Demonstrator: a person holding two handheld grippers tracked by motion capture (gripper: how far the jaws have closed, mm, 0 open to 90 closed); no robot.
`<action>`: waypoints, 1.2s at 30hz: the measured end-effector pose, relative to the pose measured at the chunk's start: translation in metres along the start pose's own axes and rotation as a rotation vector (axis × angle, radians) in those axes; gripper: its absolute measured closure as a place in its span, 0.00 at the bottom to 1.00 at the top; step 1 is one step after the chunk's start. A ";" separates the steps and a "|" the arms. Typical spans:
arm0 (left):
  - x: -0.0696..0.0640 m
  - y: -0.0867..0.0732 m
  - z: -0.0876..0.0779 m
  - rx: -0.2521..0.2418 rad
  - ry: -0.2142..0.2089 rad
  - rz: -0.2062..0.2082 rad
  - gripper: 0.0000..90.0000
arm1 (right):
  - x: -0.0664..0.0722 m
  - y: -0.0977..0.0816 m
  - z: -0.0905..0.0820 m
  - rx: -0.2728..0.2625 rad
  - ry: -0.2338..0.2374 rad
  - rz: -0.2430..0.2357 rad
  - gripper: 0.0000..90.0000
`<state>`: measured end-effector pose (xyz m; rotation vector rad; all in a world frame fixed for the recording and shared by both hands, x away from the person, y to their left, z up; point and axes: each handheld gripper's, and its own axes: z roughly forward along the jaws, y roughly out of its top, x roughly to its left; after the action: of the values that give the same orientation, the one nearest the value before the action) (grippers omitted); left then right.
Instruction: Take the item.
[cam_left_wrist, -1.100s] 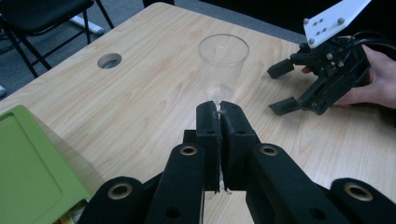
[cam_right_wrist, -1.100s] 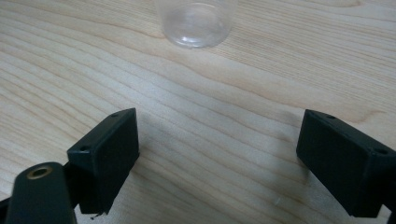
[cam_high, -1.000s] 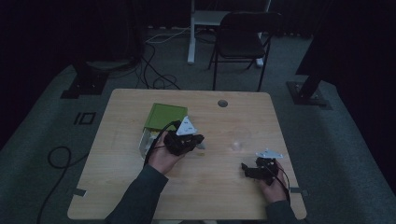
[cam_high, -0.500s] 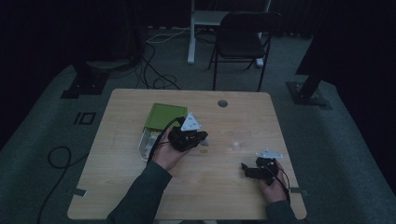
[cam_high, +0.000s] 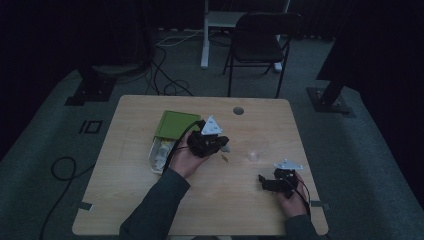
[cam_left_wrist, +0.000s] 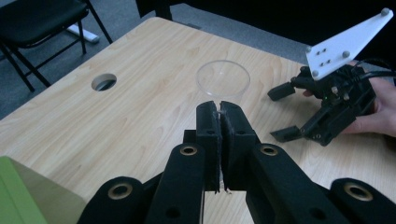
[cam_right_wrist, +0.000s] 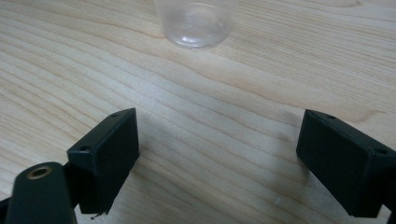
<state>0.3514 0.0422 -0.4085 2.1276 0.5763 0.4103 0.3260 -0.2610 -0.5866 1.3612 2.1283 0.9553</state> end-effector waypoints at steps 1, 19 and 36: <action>0.001 0.001 0.001 0.001 -0.001 -0.001 0.98 | 0.000 0.000 0.000 0.000 0.000 0.000 0.14; 0.000 0.013 0.019 -0.004 -0.015 0.001 0.98 | 0.000 0.000 0.000 0.000 0.001 -0.001 0.14; -0.005 0.030 0.032 -0.004 -0.034 0.021 0.98 | 0.000 0.000 0.000 0.000 0.001 -0.002 0.14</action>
<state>0.3705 0.0030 -0.4024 2.1346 0.5342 0.3859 0.3257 -0.2609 -0.5866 1.3585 2.1301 0.9556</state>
